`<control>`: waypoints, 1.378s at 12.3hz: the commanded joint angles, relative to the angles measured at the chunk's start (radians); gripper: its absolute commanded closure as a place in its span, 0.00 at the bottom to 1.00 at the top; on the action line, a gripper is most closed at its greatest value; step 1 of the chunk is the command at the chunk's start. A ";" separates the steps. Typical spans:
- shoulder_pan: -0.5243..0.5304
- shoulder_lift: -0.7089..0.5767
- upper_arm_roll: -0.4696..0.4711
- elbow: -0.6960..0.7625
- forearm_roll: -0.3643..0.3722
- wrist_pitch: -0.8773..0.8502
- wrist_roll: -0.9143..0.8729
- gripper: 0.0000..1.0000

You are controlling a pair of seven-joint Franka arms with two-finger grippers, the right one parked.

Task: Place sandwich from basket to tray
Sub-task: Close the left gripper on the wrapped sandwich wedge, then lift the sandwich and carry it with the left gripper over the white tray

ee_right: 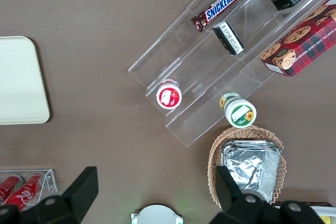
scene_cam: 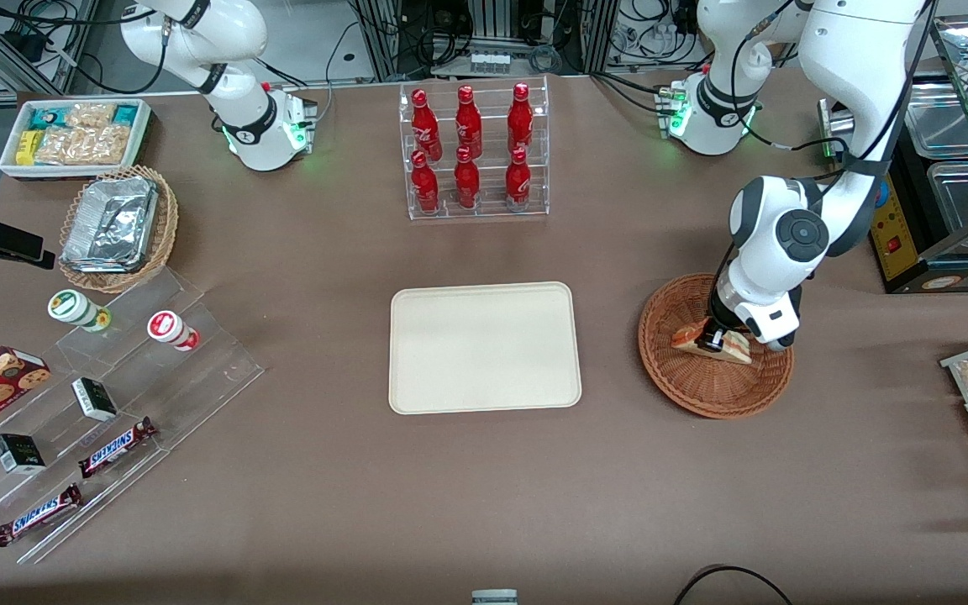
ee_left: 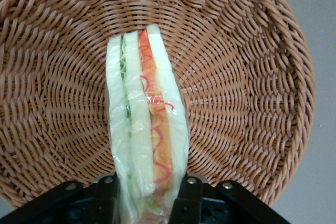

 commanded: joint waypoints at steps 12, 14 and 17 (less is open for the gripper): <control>-0.314 0.005 -0.025 0.687 0.032 -0.686 0.191 1.00; -0.423 0.146 -0.024 0.845 0.033 -0.720 0.193 1.00; -0.517 0.251 -0.030 0.911 0.032 -0.708 0.278 1.00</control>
